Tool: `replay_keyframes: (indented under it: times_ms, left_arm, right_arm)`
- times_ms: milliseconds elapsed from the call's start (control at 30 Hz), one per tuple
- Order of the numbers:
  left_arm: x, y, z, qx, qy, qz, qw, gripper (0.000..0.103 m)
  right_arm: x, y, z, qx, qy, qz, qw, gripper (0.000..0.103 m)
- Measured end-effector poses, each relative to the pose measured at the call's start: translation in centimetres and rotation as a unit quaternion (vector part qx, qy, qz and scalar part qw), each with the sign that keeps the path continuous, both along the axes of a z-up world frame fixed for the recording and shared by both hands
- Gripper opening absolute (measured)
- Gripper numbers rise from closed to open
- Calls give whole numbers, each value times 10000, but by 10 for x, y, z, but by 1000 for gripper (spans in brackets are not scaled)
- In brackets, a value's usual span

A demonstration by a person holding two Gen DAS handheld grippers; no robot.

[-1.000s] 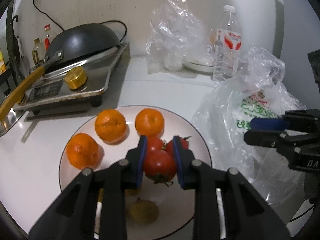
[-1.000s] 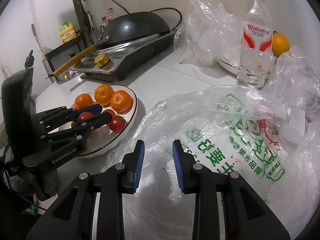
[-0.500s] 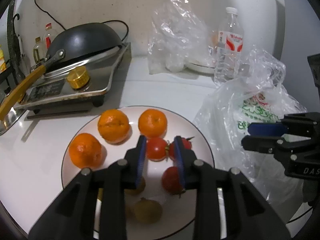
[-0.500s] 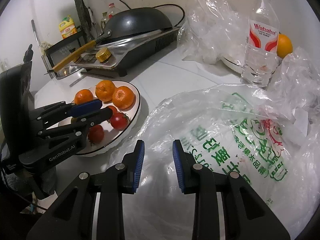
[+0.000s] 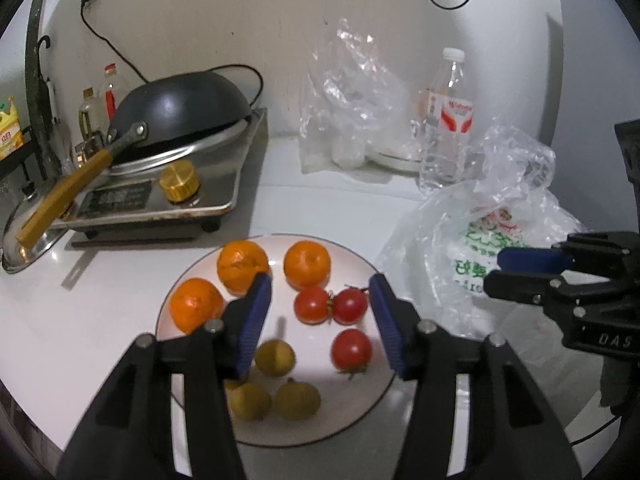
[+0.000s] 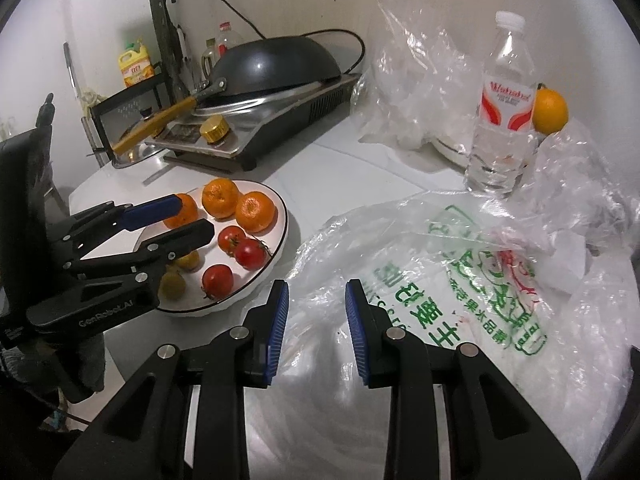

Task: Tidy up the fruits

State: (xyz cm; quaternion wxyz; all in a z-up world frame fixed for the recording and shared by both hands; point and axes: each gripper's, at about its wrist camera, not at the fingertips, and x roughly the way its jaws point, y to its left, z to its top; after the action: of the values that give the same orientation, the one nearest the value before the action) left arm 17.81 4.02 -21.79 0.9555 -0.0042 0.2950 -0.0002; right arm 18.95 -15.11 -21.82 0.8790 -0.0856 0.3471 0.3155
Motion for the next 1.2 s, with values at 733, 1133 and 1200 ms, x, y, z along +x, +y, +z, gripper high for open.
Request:
replay_keyframes:
  times_ms: [733,1133,1200]
  left_arm:
    - [-95,-24,86,-43,-870,-277,9958,69]
    - [-161,-39,148,139,-1701,-302,9849,82]
    - [-171,-39,159,123,-1813,-288,9829,83]
  right_arm:
    - [-85,-30,82,262,-1007,-395,9938,41]
    - [-141,-47,142,451,-1826,-653,9800,61]
    - [-151,-50,152,488,-1963,-690,9769,61]
